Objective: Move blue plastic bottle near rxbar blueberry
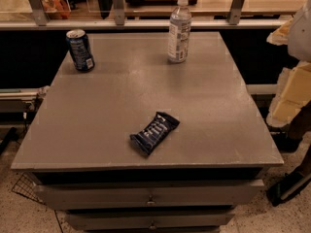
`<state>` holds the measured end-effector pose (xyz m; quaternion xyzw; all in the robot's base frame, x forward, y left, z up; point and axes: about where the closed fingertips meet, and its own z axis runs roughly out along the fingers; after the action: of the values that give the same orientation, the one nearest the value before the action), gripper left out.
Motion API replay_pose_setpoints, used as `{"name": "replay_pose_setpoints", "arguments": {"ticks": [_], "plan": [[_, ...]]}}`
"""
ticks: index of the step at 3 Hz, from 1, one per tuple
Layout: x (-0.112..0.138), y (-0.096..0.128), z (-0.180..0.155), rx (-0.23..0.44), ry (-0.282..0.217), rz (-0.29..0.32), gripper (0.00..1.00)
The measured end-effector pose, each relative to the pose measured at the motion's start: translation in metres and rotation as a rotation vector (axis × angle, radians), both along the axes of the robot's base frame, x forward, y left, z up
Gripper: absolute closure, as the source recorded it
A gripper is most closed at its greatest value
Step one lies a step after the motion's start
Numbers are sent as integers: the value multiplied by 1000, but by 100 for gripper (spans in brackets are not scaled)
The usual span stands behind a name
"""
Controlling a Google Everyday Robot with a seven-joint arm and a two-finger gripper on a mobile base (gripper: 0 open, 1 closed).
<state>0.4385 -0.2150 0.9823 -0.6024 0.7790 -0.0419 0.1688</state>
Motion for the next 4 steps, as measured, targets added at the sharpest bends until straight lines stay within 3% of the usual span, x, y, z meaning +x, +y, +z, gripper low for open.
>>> {"name": "replay_pose_setpoints", "arguments": {"ticks": [1,2,4], "plan": [[1,1,1,2,-6,1,0],[38,7,-9,72,-75,-12,0],[143,18,-39,264,-199,-96,0]]}}
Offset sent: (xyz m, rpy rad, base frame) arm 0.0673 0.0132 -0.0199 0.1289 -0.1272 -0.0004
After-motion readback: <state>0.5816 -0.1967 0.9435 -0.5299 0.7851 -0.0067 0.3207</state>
